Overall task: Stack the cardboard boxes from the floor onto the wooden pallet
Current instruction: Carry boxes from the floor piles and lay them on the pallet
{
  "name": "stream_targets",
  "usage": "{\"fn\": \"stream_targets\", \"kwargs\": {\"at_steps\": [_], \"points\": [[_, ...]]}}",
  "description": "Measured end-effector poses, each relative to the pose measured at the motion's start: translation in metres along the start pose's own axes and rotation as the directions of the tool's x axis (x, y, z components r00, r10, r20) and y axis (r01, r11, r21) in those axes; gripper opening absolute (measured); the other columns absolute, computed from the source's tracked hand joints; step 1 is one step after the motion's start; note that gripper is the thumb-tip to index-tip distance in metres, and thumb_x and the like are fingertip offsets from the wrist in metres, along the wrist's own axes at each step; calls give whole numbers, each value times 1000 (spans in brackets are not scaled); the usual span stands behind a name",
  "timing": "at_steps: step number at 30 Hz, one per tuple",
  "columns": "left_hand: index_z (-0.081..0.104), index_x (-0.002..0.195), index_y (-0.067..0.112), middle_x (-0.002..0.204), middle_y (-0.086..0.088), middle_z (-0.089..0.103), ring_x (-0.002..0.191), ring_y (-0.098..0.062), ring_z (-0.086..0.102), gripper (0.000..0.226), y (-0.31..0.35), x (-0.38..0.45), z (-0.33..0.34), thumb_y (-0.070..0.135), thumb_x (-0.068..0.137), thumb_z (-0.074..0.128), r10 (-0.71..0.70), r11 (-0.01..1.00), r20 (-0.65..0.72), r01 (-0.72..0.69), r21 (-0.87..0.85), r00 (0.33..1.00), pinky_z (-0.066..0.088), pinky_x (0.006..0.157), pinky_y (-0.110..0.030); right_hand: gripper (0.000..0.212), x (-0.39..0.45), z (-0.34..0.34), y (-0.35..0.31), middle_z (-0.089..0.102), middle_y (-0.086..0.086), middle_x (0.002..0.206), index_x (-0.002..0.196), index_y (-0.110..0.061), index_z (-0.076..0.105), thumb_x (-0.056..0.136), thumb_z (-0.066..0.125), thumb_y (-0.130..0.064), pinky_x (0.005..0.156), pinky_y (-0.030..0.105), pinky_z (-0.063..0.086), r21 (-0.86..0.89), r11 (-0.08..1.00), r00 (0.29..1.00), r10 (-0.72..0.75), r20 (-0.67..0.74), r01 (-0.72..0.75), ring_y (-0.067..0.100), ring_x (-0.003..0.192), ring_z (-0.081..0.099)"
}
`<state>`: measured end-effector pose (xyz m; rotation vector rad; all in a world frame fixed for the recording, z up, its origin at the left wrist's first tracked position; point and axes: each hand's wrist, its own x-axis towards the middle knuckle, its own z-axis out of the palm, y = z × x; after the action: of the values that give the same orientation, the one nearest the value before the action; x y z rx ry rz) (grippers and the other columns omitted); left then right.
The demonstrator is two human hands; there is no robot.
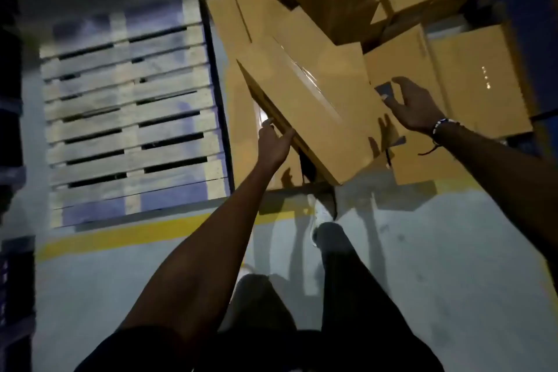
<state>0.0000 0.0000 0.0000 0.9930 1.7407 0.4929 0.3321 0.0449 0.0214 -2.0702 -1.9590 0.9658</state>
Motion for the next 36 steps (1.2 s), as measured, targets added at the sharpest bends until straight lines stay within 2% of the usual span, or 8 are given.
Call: {"fn": "stream_targets", "kwargs": {"at_steps": [8,12,17,20,22,26,32,36], "points": [[19,162,11,161,-12,41,141,-28,47,90,-16,92,70,44,97,71,-155,980,-53,147,-132,986,39,108,-31,69,116,40,51,46,23,153,157,-4,29,105,53,-41,112,46,37,100,989,981,92,173,-110,42,137,44],[11,161,20,154,-7,50,134,-25,53,99,-28,117,88,45,91,76,-183,964,-64,167,-208,981,45,114,-46,70,155,65,63,47,17,155,159,-13,28,104,51,-50,116,49,35,144,979,965,105,240,-143,39,137,49],[4,162,19,152,-13,51,132,-32,55,105,-43,126,103,34,91,79,-268,935,-65,244,-257,961,46,114,-50,65,173,84,71,57,12,144,157,-13,35,105,52,-48,91,29,37,170,977,958,80,276,-131,32,129,54],[11,162,19,148,-11,55,128,-31,58,100,-53,127,105,30,90,80,-267,933,-65,241,-268,961,49,111,-51,76,173,86,76,59,3,144,155,-21,39,95,54,-65,107,40,44,251,956,956,81,281,-155,26,130,55],[14,162,19,147,-10,55,127,-31,58,98,-57,122,103,29,90,80,-257,933,-71,228,-278,964,49,111,-51,74,167,87,75,63,-2,135,151,-27,43,91,55,-69,105,48,49,295,939,954,91,286,-178,22,123,59],[20,162,20,145,-10,57,123,-30,59,91,-60,96,85,27,92,78,-244,932,-101,204,-299,965,50,110,-48,60,132,77,33,64,-4,130,151,-25,42,100,52,-55,82,30,49,282,947,967,82,242,-151,17,112,61],[22,163,23,143,-8,59,122,-28,61,89,-69,36,25,31,93,76,-160,941,-149,105,-323,976,51,106,-45,78,74,68,-28,60,0,140,151,-23,42,89,50,-69,101,48,49,266,963,979,-13,205,-43,24,123,57],[27,161,26,144,-4,58,122,-23,60,89,-83,-24,-36,36,88,77,-74,943,-202,3,-333,977,51,107,-48,64,15,78,-86,55,3,148,155,-19,38,102,55,-51,100,39,45,271,962,986,-85,145,44,27,129,54]]}}
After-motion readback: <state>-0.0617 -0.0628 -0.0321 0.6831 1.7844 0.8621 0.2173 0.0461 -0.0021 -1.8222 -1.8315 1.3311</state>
